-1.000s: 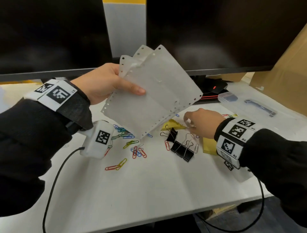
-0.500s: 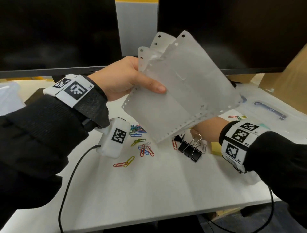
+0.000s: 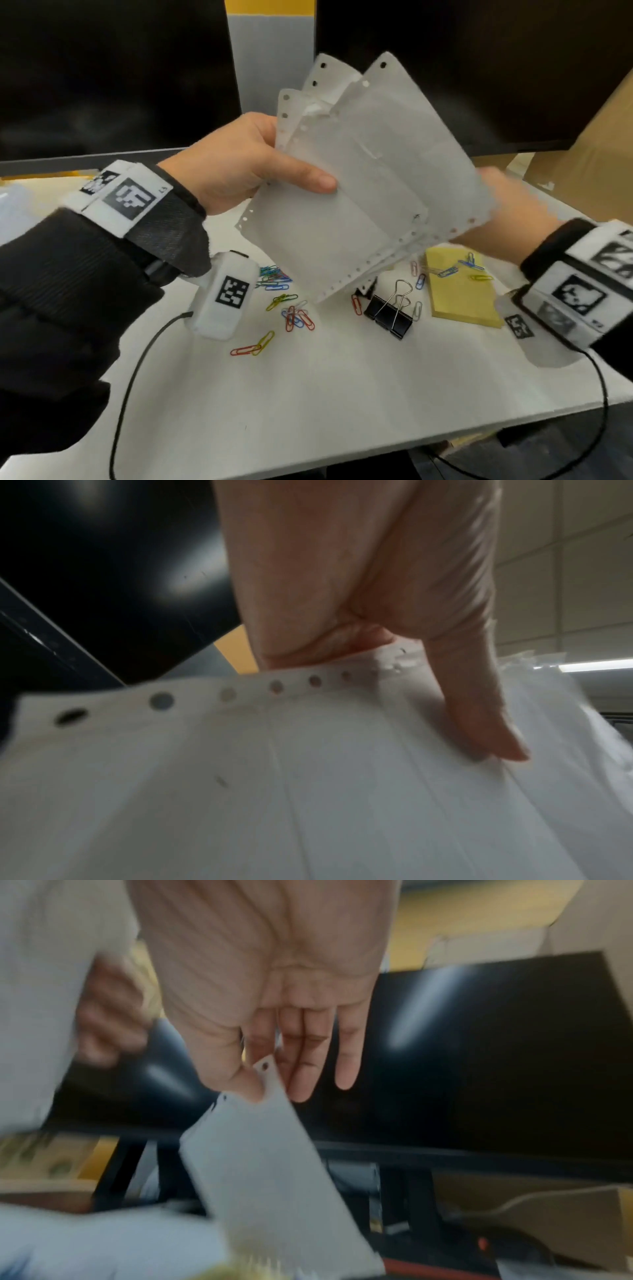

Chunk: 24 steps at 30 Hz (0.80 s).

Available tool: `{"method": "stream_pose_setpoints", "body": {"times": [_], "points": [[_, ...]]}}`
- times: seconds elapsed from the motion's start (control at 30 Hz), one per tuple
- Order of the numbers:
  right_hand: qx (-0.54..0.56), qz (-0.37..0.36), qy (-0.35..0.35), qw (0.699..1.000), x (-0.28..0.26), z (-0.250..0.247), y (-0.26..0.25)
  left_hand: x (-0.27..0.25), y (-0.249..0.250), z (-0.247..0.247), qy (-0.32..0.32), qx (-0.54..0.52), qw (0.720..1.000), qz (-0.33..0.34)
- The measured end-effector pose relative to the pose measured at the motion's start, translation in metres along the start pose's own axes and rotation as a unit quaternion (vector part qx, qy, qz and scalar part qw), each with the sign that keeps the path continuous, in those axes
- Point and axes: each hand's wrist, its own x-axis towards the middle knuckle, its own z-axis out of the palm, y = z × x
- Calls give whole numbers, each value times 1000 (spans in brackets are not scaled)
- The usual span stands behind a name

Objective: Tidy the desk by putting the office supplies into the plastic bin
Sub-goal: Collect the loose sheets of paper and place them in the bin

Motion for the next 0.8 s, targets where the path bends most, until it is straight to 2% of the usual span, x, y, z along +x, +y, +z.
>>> {"method": "stream_pose_setpoints", "body": {"times": [0.13,0.23,0.37,0.47,0.6,0.7,0.8], "points": [[-4,-91,61,994,-7,-36,4,1,2,-9,2,0,1000,12],[-10,-142,95,985,-6,-40,6,4,3,0,-7,18,1000,18],[10,-187,121,975,-2,-42,-8,8,3,27,0,132,991,24],[51,-201,120,971,1,-38,-16,12,3,39,10,270,962,52],[152,-171,188,955,6,-26,-23,11,0,36,55,271,960,54],[328,-113,247,904,6,-4,-29,9,-7,28,115,187,973,75],[537,-32,185,822,5,20,-37,6,-17,14,168,29,983,67]]}}
